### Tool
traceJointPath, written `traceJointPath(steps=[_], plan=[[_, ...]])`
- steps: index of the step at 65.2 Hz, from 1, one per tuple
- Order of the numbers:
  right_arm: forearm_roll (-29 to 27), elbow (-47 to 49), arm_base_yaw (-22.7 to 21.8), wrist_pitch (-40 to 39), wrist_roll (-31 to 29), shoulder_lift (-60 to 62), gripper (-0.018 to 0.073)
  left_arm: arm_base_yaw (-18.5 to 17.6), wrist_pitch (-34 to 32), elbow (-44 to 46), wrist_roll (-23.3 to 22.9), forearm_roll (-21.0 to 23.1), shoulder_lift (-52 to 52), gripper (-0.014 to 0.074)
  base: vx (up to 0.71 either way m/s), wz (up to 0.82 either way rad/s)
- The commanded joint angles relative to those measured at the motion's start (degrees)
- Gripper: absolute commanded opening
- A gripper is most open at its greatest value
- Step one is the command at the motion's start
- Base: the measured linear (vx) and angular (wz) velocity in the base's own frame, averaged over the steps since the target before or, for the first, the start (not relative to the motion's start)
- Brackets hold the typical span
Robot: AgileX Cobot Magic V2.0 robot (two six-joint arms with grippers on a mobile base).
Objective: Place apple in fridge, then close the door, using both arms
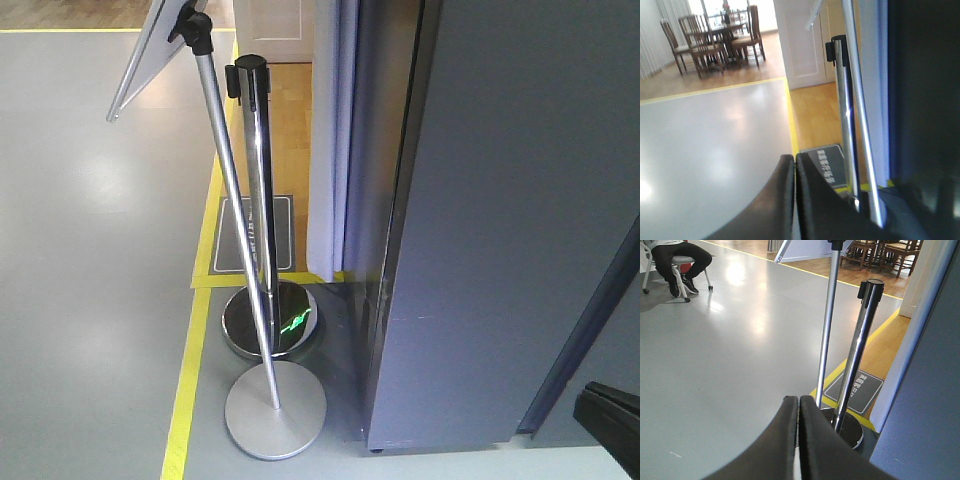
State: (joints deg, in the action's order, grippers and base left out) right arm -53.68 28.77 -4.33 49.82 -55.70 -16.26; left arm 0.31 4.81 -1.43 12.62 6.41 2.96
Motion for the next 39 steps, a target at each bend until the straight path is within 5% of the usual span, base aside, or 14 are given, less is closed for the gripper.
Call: traceJointPath(steps=[1, 26, 39], plan=[[-2.73, 1.34, -0.17, -2.25, -0.61, -0.63, -0.0005, -0.29, -3.84, -1.65, 2.11, 0.93, -1.57, -0.0006, 0.00, 0.00], [-2.73, 1.34, -0.17, -2.23, -0.61, -0.63, -0.0005, 5.39, -4.27, -1.65, -1.60, 0.01, -4.56, -0.0006, 0.00, 0.00], [-2.73, 1.34, -0.17, -2.23, -0.61, -0.63, -0.0005, 5.42, -4.27, -1.65, -2.89, 0.01, -4.56, -0.0005, 0.00, 0.00]])
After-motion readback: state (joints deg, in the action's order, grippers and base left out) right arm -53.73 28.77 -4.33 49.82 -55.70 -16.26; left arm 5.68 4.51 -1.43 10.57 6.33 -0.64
